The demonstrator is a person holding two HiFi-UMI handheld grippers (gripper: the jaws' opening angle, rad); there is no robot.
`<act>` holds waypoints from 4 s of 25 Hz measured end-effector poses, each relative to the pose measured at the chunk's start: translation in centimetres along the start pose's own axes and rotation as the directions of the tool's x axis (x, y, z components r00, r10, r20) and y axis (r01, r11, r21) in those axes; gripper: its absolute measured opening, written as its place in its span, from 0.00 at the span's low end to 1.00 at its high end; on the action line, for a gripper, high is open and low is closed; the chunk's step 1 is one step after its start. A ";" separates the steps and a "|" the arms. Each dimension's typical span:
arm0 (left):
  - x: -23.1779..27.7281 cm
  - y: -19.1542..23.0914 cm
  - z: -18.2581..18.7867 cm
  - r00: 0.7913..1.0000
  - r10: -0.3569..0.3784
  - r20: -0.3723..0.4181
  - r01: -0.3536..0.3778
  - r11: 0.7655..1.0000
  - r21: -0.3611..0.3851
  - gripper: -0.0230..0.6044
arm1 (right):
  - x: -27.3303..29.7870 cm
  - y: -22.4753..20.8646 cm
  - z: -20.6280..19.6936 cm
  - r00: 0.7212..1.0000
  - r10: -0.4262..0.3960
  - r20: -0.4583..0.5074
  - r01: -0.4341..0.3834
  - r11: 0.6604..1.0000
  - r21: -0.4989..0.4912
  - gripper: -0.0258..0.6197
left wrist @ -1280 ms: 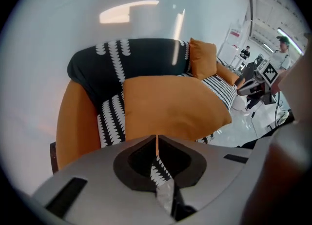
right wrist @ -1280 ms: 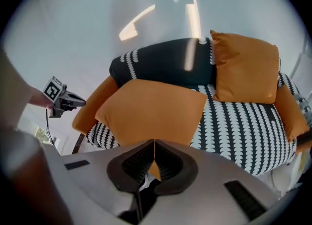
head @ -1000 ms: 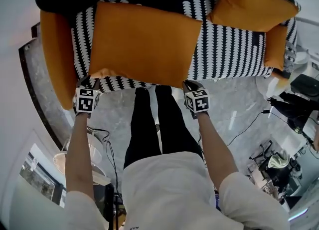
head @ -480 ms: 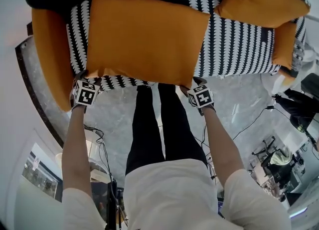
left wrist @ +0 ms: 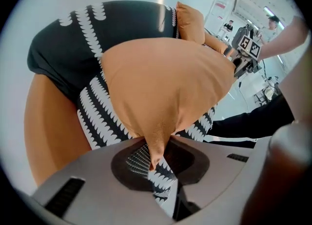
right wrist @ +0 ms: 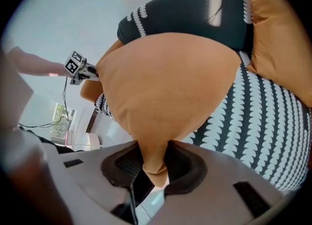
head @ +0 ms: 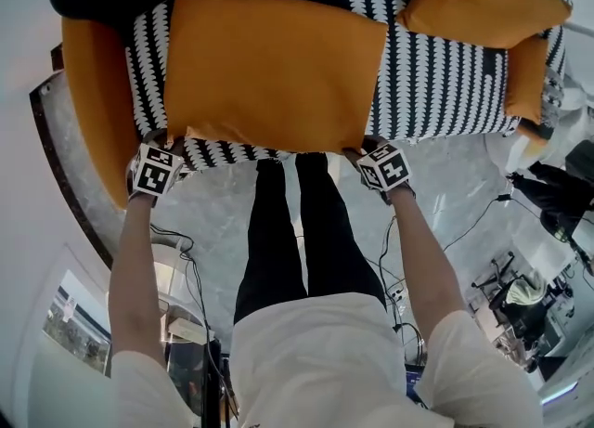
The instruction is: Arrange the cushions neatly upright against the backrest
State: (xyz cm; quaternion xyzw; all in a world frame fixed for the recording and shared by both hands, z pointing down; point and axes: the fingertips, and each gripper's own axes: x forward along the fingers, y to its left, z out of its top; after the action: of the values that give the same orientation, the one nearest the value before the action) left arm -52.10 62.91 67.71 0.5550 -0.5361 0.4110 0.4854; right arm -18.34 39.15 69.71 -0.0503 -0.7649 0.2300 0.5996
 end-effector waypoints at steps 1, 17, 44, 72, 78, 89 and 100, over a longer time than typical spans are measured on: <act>-0.8 -0.1 0.7 1.000 -0.007 0.019 0.008 1.000 -0.010 0.15 | -1.2 -0.1 0.5 1.000 0.015 0.017 -0.015 1.000 -0.005 0.23; -17.9 4.1 7.9 0.959 -0.091 0.268 0.110 0.992 -0.055 0.12 | -19.3 1.9 18.2 0.971 0.147 0.191 -0.118 0.981 -0.157 0.20; -17.7 18.6 22.9 0.934 0.084 0.347 0.038 0.943 -0.330 0.13 | -18.8 -10.6 40.6 0.944 0.139 0.300 -0.157 0.987 0.036 0.23; -14.9 26.8 28.6 0.881 0.270 0.389 -0.044 0.864 -0.501 0.19 | -20.9 -18.7 48.6 0.786 -0.094 0.611 -0.073 0.967 0.243 0.47; -16.9 26.2 27.8 0.877 0.298 0.376 -0.080 0.864 -0.498 0.27 | -23.9 -18.0 47.3 0.796 -0.140 0.589 0.057 0.986 0.158 0.47; -24.1 23.1 25.7 0.827 0.323 0.461 -0.104 0.893 -0.438 0.36 | -28.9 -10.6 40.3 0.716 -0.211 0.666 0.077 0.971 0.225 0.40; -28.5 5.6 22.9 0.797 0.144 0.586 0.011 0.967 -0.253 0.12 | -32.9 4.7 26.1 0.682 -0.153 0.715 0.029 0.983 0.183 0.12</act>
State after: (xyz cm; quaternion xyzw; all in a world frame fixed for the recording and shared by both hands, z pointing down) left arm -61.66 46.35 36.06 0.5733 -0.7275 0.1622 0.3404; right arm -34.79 24.10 33.82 0.1302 -0.9205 0.2600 0.2609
